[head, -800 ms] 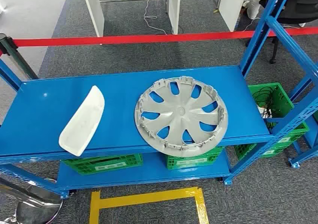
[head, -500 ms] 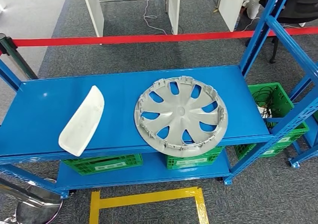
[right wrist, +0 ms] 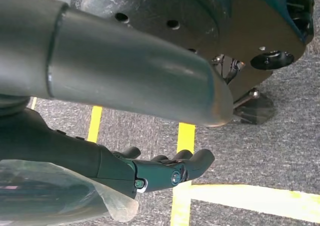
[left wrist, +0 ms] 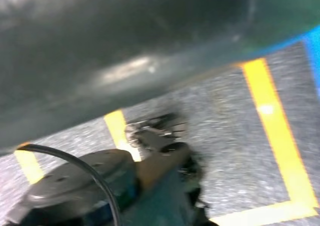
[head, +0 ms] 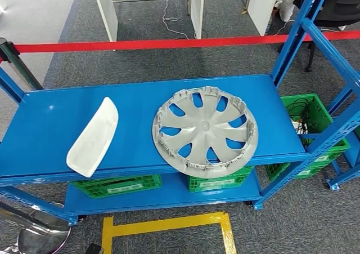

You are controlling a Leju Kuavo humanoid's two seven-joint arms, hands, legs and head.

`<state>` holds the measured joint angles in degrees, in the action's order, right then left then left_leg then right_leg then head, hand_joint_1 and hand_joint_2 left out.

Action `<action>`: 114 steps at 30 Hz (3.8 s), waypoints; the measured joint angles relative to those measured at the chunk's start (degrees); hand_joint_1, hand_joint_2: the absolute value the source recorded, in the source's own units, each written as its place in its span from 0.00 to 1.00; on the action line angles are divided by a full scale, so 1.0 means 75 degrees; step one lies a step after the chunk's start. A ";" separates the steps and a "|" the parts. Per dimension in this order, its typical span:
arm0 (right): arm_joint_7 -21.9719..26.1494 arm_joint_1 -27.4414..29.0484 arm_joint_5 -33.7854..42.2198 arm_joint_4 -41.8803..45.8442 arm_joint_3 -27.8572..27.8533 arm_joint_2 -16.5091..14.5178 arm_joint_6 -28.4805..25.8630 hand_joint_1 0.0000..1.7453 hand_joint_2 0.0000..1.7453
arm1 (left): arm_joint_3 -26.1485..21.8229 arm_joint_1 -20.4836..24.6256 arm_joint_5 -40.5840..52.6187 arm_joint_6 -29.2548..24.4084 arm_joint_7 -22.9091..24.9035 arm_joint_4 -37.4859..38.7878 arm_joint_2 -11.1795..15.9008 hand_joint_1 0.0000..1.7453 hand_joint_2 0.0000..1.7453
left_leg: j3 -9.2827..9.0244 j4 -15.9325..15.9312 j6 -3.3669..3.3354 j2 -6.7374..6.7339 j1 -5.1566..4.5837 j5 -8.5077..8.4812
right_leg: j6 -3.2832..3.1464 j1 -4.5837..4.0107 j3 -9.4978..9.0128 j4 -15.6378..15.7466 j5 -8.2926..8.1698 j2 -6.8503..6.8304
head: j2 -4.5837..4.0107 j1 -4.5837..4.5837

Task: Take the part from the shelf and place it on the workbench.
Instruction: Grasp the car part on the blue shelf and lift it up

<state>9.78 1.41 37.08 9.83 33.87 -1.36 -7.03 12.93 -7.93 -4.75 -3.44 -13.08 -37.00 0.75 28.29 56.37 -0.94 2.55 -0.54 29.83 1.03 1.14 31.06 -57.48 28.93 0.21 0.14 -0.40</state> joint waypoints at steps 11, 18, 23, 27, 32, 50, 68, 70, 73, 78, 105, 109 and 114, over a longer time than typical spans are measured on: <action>0.0640 -0.0315 0.2175 -0.0695 0.1601 -0.0040 -0.0246 0.00 0.00 | 0.1168 -0.0541 -0.0622 0.0168 -0.1804 -0.3911 0.0649 0.00 0.00 | 0.0006 0.0016 0.0000 -0.0003 0.0002 -0.0001 | 0.0000 -0.0002 0.0007 -0.0001 -0.0001 0.0001 | -0.0001 -0.0001; 0.0883 -0.0431 0.2839 -0.1008 0.2292 -0.0082 -0.0324 0.00 0.00 | 0.1531 -0.0912 -0.1341 0.0876 -0.2768 -0.6961 0.0979 0.00 0.00 | 0.0007 0.0016 -0.0007 -0.0026 0.0000 0.0006 | 0.0001 0.0000 -0.0001 -0.0001 -0.0001 0.0031 | -0.0001 0.0000; 0.0901 -0.0452 0.2874 -0.1086 0.2471 -0.0132 -0.0361 0.00 0.00 | 0.1358 -0.1140 -0.1555 0.1192 -0.2785 -0.8091 0.1005 0.00 1.00 | 0.0006 0.0017 -0.0009 -0.0027 -0.0002 0.0011 | 0.0001 0.0001 -0.0001 0.0000 -0.0001 0.0031 | -0.0001 0.0001; 0.0903 -0.0457 0.2861 -0.1121 0.2581 -0.0152 -0.0400 0.00 0.00 | 0.1160 -0.1255 -0.1529 0.1342 -0.2779 -0.8633 0.1004 0.00 1.00 | 0.0006 0.0017 -0.0009 -0.0026 -0.0002 0.0011 | 0.0001 0.0001 0.0000 0.0000 -0.0001 0.0030 | -0.0001 0.0000; 0.0876 -0.0478 0.2874 -0.1134 0.2710 -0.0164 -0.0431 0.00 0.00 | 0.0812 -0.1260 -0.0706 0.0815 -0.2378 -0.8968 0.0859 0.00 1.00 | 0.0005 0.0016 -0.0009 -0.0027 -0.0002 0.0010 | 0.0001 0.0001 -0.0001 -0.0001 -0.0001 0.0031 | -0.0001 0.0001; 0.0799 -0.0554 0.2919 -0.1165 0.2861 -0.0180 -0.0539 0.00 0.00 | 0.0102 -0.1189 0.0925 -0.0456 -0.1536 -0.9107 0.0686 0.00 1.00 | 0.0000 0.0017 -0.0009 -0.0027 -0.0002 0.0011 | 0.0002 0.0001 0.0003 0.0000 -0.0001 0.0032 | -0.0001 0.0000; 0.0713 -0.0436 0.2853 -0.1275 0.3089 0.0095 -0.0147 0.00 0.00 | -0.0684 -0.0468 0.3856 -0.1435 -0.0456 -0.8438 0.1329 0.00 1.00 | -0.0005 0.0020 -0.0009 -0.0028 -0.0004 0.0011 | 0.0002 0.0001 0.0003 0.0001 -0.0001 0.0033 | -0.0001 0.0000; 0.0697 -0.0428 0.2847 -0.1281 0.3100 0.0124 -0.0137 0.00 0.00 | -0.0677 -0.0376 0.4059 -0.1466 -0.0369 -0.8361 0.1402 0.00 1.00 | -0.0005 0.0021 -0.0009 -0.0028 -0.0006 0.0011 | 0.0002 0.0001 0.0003 0.0002 -0.0001 0.0033 | -0.0001 -0.0001; 0.0664 -0.0420 0.2809 -0.1286 0.3135 0.0160 -0.0125 0.00 0.00 | -0.0660 -0.0275 0.4218 -0.1469 -0.0254 -0.8243 0.1471 0.00 1.00 | -0.0006 0.0021 -0.0009 -0.0028 -0.0006 0.0011 | 0.0002 0.0001 0.0003 0.0002 -0.0001 0.0034 | -0.0001 -0.0001; 0.0625 -0.0414 0.2734 -0.1293 0.3152 0.0201 -0.0103 0.00 0.00 | -0.0634 -0.0108 0.4160 -0.1464 -0.0143 -0.7875 0.1489 0.00 1.00 | -0.0006 0.0021 -0.0009 -0.0029 -0.0005 0.0011 | 0.0002 0.0001 0.0004 0.0002 -0.0001 0.0034 | -0.0001 0.0000; 0.0530 -0.0420 0.2474 -0.1302 0.3346 0.0315 -0.0130 0.00 0.00 | 0.0032 0.0684 0.5584 -0.0943 0.0551 -0.6484 0.1722 0.00 1.00 | -0.0004 0.0029 -0.0011 -0.0034 -0.0005 0.0012 | 0.0002 0.0001 0.0003 0.0001 -0.0001 0.0039 | -0.0001 0.0000; 0.0546 -0.0424 0.2443 -0.1302 0.3347 0.0321 -0.0130 0.00 0.00 | 0.0125 0.0895 0.5974 -0.0789 0.0677 -0.6438 0.1906 0.00 1.00 | -0.0004 0.0029 -0.0011 -0.0034 -0.0005 0.0012 | 0.0002 0.0000 0.0003 0.0001 -0.0001 0.0039 | -0.0001 0.0000; 0.0579 -0.0433 0.2404 -0.1302 0.3385 0.0353 -0.0117 0.00 0.00 | 0.0234 0.1139 0.6293 -0.0650 0.0796 -0.6433 0.2090 0.45 1.00 | -0.0004 0.0029 -0.0011 -0.0034 -0.0005 0.0012 | 0.0002 0.0000 0.0002 0.0000 -0.0002 0.0039 | -0.0001 0.0000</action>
<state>14.12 -1.84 55.12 0.07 59.26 1.28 -7.91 14.68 0.62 42.45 -8.31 -7.11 -85.25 16.43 28.26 56.59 -1.02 2.29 -0.58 29.92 1.04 1.14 31.07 -57.47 28.92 0.50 0.13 -0.40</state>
